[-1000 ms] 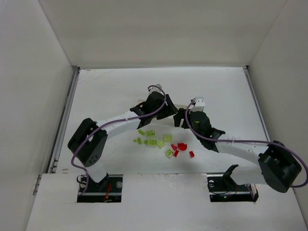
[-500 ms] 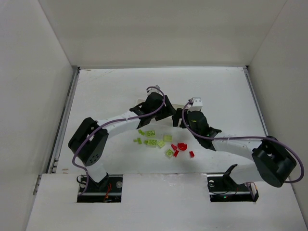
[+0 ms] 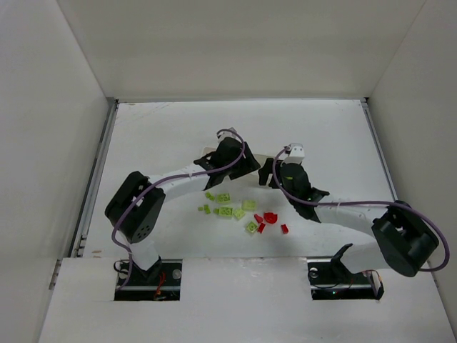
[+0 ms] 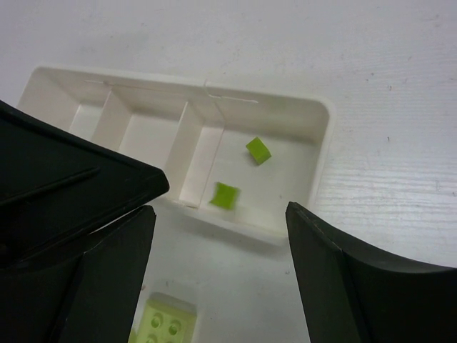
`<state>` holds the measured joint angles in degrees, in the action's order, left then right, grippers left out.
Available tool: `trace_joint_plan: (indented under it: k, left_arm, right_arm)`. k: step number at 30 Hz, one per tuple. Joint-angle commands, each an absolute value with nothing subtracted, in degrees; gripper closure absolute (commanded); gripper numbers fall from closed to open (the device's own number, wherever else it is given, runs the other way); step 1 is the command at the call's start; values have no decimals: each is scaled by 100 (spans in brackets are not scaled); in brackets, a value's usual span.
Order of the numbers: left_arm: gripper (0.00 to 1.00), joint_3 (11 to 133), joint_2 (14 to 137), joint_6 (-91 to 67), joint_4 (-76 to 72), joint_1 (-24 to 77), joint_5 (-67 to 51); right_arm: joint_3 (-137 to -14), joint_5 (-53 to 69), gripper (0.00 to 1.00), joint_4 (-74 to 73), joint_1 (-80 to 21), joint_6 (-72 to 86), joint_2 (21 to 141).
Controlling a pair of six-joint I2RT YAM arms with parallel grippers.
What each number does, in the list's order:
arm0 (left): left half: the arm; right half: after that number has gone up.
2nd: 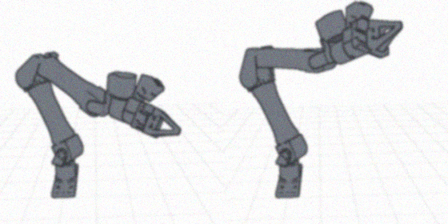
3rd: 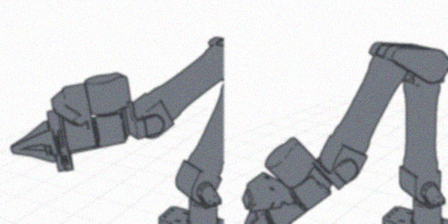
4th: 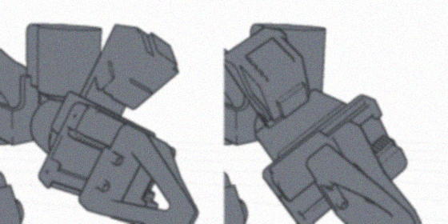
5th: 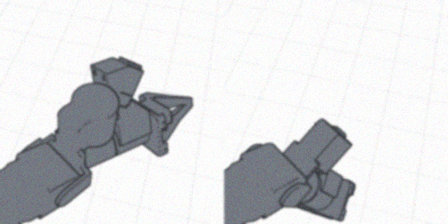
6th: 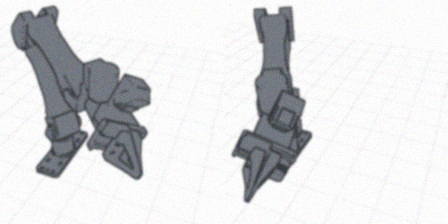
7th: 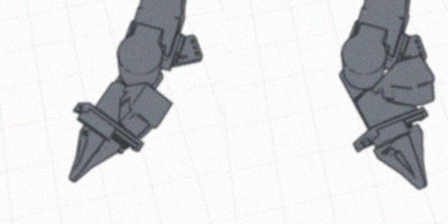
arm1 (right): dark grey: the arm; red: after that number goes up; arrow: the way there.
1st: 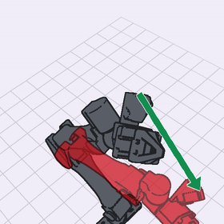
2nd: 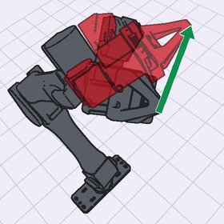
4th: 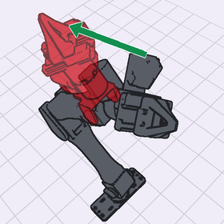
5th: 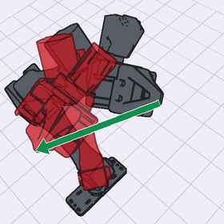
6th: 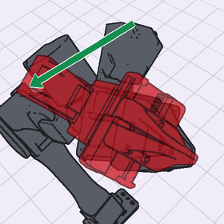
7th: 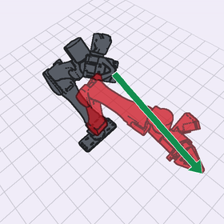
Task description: Sort the legos into containers by color
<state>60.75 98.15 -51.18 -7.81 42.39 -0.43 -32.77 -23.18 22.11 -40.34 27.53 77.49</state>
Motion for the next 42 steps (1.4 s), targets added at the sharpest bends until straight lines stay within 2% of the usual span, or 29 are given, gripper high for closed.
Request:
trace_joint_plan:
  k: [1,8,11,14,16,18,20,24,28,36,42]
  left_arm:
    - [44,6301,9966,-5238,-721,4232,26]
    - [43,6241,9713,-5212,-870,4223,114]
    - [48,5978,9240,-5002,-896,4214,359]
    - [56,5504,8607,-4546,-853,4293,851]
    - [65,5126,8176,-4264,-756,4381,1194]
    - [70,4730,7737,-4018,-529,4521,1571]
    - [71,4335,7306,-3903,-195,4653,2037]
    - [68,3824,6865,-3946,517,4777,2793]
    - [63,3533,6995,-3885,519,4689,3093]
    - [59,3595,7549,-3621,53,4478,2734]
    - [63,3656,7936,-3402,-290,4416,2488]
  right_arm:
    - [-3217,-2531,21,2514,-3907,2883,7603]
    - [-3112,-2408,21,2575,-3924,2795,7357]
    - [-3041,-2399,25,2523,-3933,2795,7138]
    - [-2866,-2408,36,2514,-3986,2812,6839]
    - [-2804,-2382,54,2505,-3986,2839,6724]
    - [-2804,-2356,66,2426,-3994,2839,6627]
    - [-2847,-2320,71,2312,-4091,2830,6583]
    - [-2970,-2294,70,2276,-4275,2821,6697]
    - [-3032,-2364,63,2285,-4469,2777,6838]
    - [-3120,-2373,57,2294,-4522,2795,7101]
    - [-3164,-2417,55,2312,-4627,2777,7154]
